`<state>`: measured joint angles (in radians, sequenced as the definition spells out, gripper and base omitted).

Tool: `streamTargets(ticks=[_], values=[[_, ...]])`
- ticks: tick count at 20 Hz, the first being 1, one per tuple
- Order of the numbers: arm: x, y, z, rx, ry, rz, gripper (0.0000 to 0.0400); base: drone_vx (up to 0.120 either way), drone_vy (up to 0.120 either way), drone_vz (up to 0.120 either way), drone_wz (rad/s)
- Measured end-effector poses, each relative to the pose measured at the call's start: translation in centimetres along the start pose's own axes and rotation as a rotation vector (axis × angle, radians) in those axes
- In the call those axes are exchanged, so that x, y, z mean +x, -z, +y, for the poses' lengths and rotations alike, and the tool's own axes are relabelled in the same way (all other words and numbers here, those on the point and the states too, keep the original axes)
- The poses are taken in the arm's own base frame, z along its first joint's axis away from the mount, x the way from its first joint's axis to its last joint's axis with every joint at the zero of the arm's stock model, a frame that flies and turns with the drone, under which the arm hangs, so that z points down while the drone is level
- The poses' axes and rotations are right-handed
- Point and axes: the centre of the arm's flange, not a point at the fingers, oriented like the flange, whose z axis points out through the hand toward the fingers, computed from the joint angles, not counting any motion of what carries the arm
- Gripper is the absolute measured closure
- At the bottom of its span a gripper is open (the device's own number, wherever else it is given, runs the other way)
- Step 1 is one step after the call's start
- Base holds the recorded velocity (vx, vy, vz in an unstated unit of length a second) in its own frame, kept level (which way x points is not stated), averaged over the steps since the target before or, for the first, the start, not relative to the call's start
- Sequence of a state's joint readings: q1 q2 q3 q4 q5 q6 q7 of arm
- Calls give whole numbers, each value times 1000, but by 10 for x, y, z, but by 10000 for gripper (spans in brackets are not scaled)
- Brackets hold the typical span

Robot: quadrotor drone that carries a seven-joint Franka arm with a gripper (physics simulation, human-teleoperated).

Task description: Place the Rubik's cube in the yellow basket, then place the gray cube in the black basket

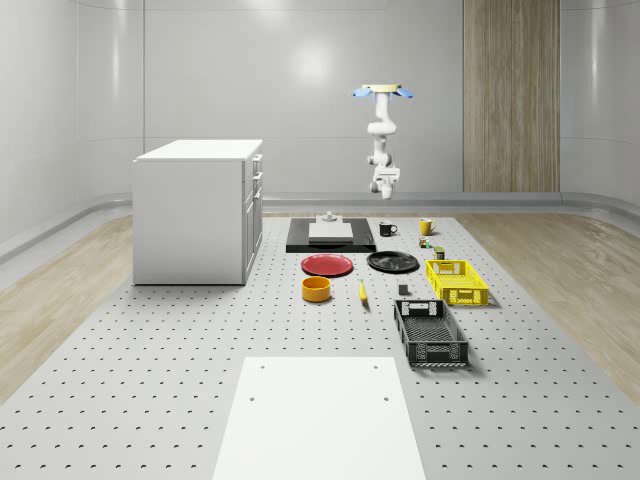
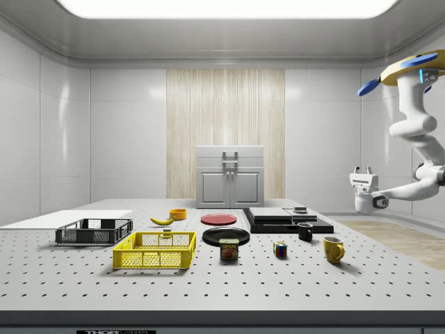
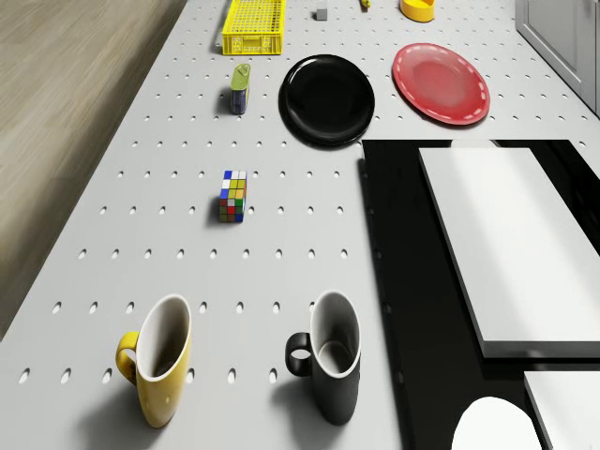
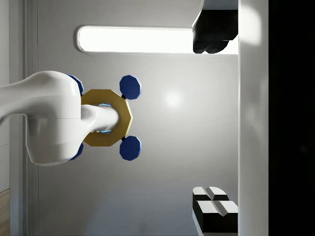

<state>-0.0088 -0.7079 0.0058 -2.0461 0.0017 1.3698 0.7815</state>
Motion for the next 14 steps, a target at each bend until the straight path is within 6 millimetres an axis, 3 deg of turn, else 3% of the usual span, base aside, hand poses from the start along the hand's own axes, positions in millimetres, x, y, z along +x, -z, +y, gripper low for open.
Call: streamTargets(ticks=[14], values=[[-2,0,-1,-8,0,23,0,120,120,0,0]])
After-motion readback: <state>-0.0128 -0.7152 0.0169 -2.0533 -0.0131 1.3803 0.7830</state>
